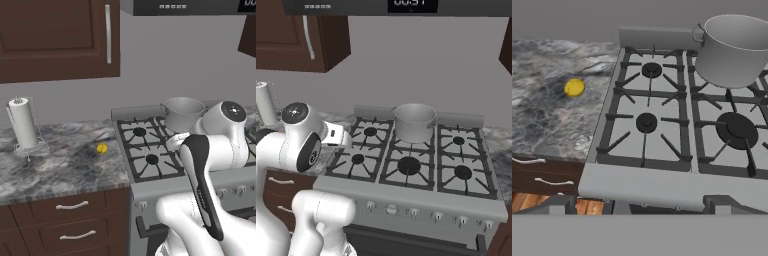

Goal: Turn on the burner for the pot on the stove. Wait thirty seconds for the pot to heat up. Then add the lemon to the pot.

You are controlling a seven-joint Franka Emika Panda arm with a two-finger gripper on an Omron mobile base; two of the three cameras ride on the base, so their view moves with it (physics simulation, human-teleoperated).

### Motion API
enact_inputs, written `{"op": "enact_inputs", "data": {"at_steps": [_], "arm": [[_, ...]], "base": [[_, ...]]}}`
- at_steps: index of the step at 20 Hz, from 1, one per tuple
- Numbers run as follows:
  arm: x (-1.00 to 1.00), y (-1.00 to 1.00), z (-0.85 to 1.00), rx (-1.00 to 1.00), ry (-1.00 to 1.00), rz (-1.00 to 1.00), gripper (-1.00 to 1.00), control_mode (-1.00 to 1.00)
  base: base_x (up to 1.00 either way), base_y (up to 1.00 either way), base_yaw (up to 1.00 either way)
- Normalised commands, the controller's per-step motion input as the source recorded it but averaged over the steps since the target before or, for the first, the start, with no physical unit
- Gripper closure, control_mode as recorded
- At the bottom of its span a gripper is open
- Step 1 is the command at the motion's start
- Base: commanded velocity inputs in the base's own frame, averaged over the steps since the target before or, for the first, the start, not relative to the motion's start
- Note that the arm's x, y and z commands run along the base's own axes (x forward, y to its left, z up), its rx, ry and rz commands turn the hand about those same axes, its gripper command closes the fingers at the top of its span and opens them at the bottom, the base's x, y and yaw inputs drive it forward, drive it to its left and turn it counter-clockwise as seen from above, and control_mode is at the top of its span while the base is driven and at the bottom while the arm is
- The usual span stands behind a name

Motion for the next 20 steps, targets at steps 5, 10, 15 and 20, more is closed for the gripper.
{"op": "enact_inputs", "data": {"at_steps": [5, 10, 15, 20], "arm": [[0.00, 0.00, 0.00, 0.00, 0.00, 0.00, -1.00, 1.00], [0.00, 0.00, 0.00, 0.00, 0.00, 0.00, -1.00, 1.00], [0.00, 0.00, 0.00, 0.00, 0.00, 0.00, -1.00, 1.00], [-0.08, -0.26, 0.00, 0.01, -0.01, 0.00, -1.00, -1.00]], "base": [[0.00, -0.18, 0.00], [0.00, -0.49, 0.05], [0.00, -0.30, 0.02], [0.00, 0.00, 0.00]]}}
